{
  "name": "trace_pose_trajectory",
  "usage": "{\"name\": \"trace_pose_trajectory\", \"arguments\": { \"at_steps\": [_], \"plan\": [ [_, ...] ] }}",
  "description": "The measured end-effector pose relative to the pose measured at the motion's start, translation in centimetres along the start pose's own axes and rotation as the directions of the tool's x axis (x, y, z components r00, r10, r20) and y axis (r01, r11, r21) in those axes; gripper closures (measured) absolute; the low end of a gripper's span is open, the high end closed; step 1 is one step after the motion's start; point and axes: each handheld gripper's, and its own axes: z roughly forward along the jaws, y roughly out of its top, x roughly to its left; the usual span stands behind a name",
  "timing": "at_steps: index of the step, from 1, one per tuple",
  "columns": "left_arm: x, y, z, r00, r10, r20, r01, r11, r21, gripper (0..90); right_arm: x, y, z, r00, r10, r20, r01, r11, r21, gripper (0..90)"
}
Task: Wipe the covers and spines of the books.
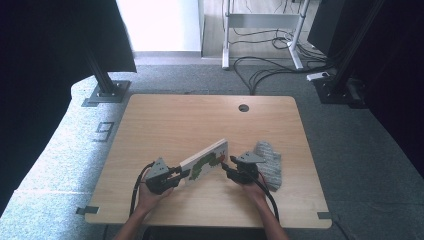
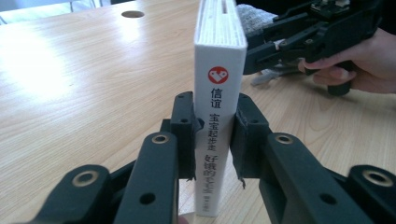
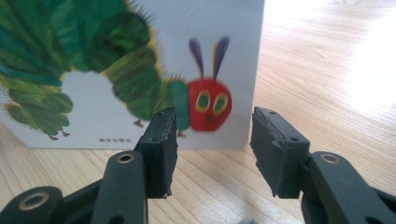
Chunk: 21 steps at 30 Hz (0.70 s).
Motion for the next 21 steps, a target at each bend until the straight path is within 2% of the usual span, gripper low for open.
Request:
{"name": "trace_pose_trajectory", "arguments": {
  "at_steps": [7,12,16,21],
  "plan": [
    [0.01,0.15,-0.18,0.998,-0.022,-0.059,0.021,0.9998,-0.005,74.6,0.04,-0.02,-0.04,1.0,0.001,-0.002,-0.001,1.0,0.007,50.0],
    [0.45,0.1,-0.43,0.9942,-0.057,-0.091,0.056,0.9984,-0.012,74.7,0.04,-0.04,-0.04,1.0,-0.001,-0.001,0.001,1.0,0.013,50.1],
    [0.54,0.01,-0.43,0.992,-0.072,-0.104,0.07,0.9974,-0.017,74.6,0.1,-0.1,0.05,1.0,0.001,-0.001,-0.001,1.0,0.017,50.1],
    [0.3,-0.01,-0.33,0.9919,-0.064,-0.11,0.063,0.9979,-0.015,74.6,0.09,-0.15,0.1,1.0,-0.002,-0.002,0.002,1.0,0.022,50.1]
  ]
}}
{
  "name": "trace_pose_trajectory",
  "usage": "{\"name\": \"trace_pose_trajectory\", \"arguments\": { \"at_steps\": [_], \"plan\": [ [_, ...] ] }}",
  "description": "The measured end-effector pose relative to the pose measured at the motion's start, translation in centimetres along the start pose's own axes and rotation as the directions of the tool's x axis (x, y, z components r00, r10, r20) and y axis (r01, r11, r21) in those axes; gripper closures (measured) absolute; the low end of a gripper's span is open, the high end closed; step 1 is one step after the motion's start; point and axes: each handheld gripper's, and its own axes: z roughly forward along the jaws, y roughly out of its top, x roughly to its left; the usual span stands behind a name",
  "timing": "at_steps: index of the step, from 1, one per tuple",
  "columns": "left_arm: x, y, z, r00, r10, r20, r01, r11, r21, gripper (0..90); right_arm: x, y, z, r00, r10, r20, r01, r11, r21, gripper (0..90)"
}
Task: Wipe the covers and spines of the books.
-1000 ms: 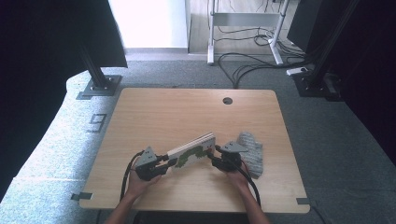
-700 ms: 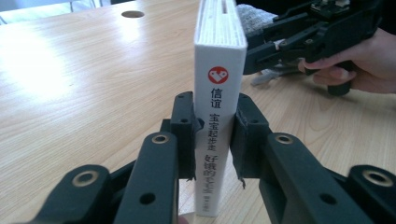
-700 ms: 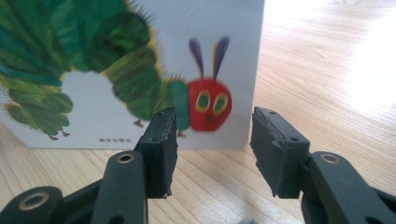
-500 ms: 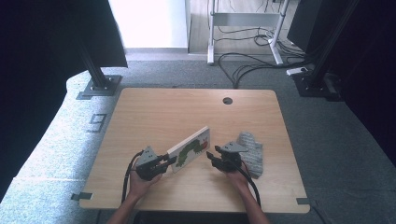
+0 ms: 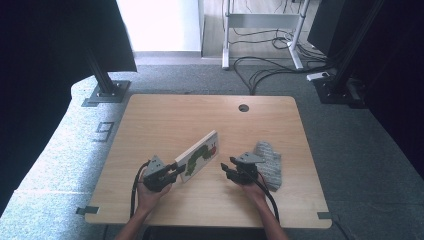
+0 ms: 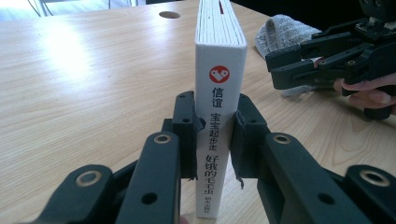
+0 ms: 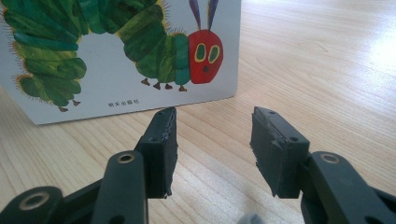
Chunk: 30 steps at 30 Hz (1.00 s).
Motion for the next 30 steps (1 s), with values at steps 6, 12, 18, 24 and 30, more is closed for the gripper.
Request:
{"name": "trace_pose_trajectory", "arguments": {
  "at_steps": [6,12,18,24,30],
  "plan": [
    [-0.2,-0.1,0.1,1.0,-0.001,-0.002,0.001,1.0,0.001,74.4,0.1,-0.1,0.1,1.0,0.0,-0.003,0.0,1.0,0.004,49.8],
    [-0.4,-0.1,0.1,1.0,0.008,-0.005,-0.008,1.0,0.004,74.0,0.1,-0.1,0.1,1.0,-0.002,0.0,0.002,1.0,0.008,49.6],
    [-0.5,0.0,0.1,0.9999,0.016,-0.004,-0.016,0.9998,0.008,72.9,0.1,-0.1,0.1,1.0,-0.003,0.0,0.003,1.0,0.008,49.6],
    [-0.9,0.3,0.2,0.9993,0.038,0.005,-0.038,0.9993,0.004,70.3,0.2,-0.1,0.1,1.0,-0.004,-0.002,0.004,1.0,0.008,49.6],
    [-1.0,0.6,0.2,0.9993,0.038,-0.001,-0.038,0.9993,0.0,70.6,0.4,0.2,-0.1,0.9997,0.006,-0.024,-0.006,1.0,-0.014,49.7]
  ]
}}
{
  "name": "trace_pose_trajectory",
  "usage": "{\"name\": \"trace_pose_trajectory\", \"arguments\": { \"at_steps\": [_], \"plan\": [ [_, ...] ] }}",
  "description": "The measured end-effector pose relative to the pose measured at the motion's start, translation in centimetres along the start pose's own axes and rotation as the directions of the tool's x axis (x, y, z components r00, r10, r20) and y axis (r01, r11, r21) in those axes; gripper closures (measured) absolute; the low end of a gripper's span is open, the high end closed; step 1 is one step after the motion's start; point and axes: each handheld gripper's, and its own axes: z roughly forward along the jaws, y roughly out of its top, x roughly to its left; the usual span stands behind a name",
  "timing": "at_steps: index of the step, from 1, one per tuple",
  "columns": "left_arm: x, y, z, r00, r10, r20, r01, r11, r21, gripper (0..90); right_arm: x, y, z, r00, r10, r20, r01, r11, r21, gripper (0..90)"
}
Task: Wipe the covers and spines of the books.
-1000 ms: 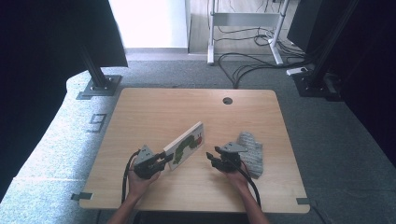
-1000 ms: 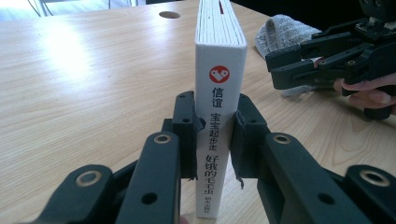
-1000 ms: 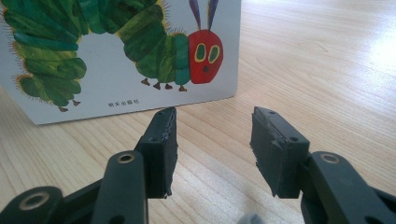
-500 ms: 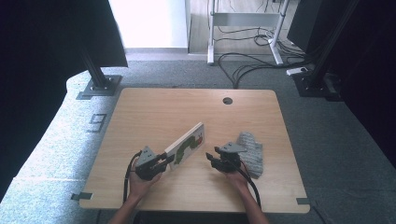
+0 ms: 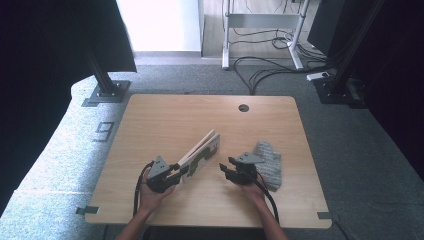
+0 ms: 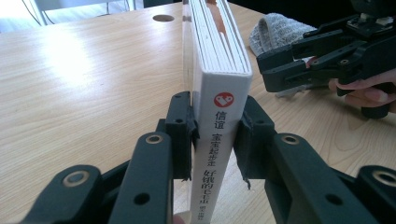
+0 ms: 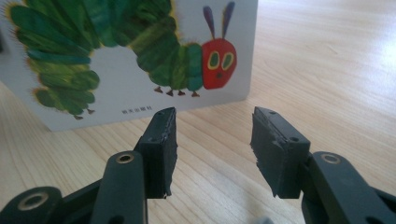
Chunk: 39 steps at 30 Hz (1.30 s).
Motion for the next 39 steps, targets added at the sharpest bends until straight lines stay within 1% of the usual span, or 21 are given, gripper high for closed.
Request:
{"name": "trace_pose_trajectory", "arguments": {
  "at_steps": [4,8,13,14,17,21,26,39],
  "plan": [
    [-0.2,0.1,0.0,0.9996,0.008,-0.026,-0.008,1.0,0.002,72.6,0.3,0.4,-0.1,0.9999,-0.008,-0.009,0.008,1.0,-0.01,48.3],
    [-0.3,0.1,0.0,0.9986,0.006,-0.052,-0.006,1.0,0.004,73.7,0.6,1.2,-0.4,0.9996,0.013,-0.025,-0.014,1.0,-0.017,45.5],
    [-0.3,0.1,-0.3,0.9968,-0.013,-0.079,0.013,0.9999,-0.006,74.1,1.5,2.7,-0.5,0.9987,0.023,-0.045,-0.026,0.998,-0.054,44.5],
    [-0.4,0.1,-0.3,0.9958,-0.013,-0.09,0.012,0.9999,-0.01,74.1,1.6,2.9,-0.3,0.9987,0.021,-0.046,-0.023,0.998,-0.055,44.3],
    [-0.7,0.1,-0.2,0.9943,-0.007,-0.107,0.006,0.9999,-0.014,74.2,2.0,3.4,0.0,0.9989,0.015,-0.043,-0.017,0.998,-0.052,44.2],
    [-0.8,0.1,-0.1,0.9924,-0.017,-0.122,0.016,0.9998,-0.011,74.2,2.0,3.6,0.0,0.9988,0.024,-0.043,-0.027,0.998,-0.052,44.3],
    [-1.0,0.0,0.1,0.9929,-0.01,-0.119,0.009,0.9999,-0.008,74.2,1.9,3.7,0.1,0.9995,0.014,-0.028,-0.016,0.999,-0.05,44.4],
    [-2.0,0.2,0.4,0.9944,0.001,-0.106,0.0,1.0,0.005,73.5,2.5,4.4,0.2,0.9984,0.03,-0.049,-0.032,0.998,-0.056,44.0]
  ]
}}
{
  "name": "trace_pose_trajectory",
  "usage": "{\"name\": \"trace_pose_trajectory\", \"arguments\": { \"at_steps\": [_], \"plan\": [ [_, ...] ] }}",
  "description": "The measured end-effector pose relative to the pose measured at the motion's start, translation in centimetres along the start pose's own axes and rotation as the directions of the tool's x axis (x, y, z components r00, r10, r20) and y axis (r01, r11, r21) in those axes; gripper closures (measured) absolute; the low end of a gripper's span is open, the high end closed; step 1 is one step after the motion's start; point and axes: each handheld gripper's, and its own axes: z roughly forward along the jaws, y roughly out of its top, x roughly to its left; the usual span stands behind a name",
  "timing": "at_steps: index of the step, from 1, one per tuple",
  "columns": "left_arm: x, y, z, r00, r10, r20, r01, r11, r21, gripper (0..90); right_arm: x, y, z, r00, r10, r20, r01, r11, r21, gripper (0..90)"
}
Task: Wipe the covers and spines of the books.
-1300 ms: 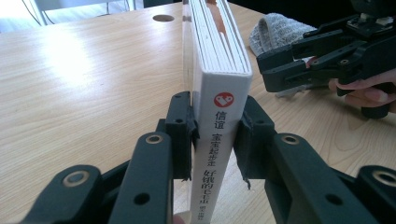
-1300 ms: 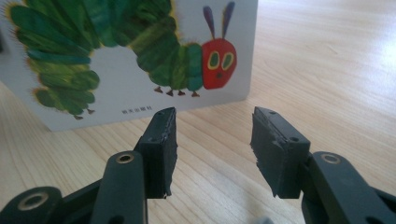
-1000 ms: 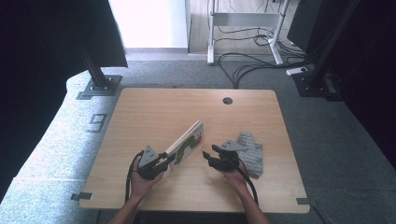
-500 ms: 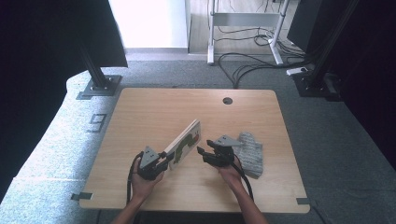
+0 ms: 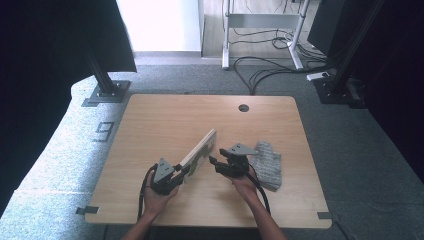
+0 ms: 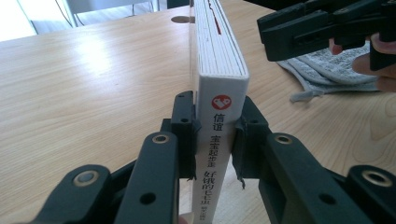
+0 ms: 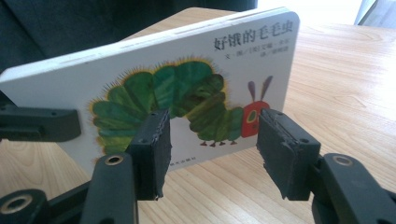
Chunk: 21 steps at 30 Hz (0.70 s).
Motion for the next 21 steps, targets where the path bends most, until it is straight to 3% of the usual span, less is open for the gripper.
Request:
{"name": "trace_pose_trajectory", "arguments": {
  "at_steps": [12,21],
  "plan": [
    [-0.5,0.0,0.0,0.9998,0.005,0.021,-0.006,0.9999,0.012,70.8,0.8,0.8,-0.1,0.9992,0.013,-0.037,-0.014,1.0,-0.025,43.4],
    [-0.3,0.0,0.0,0.9993,-0.016,0.034,0.016,0.9998,0.015,70.1,1.3,1.6,0.5,0.9979,0.037,-0.053,-0.038,0.999,-0.02,43.2]
  ]
}}
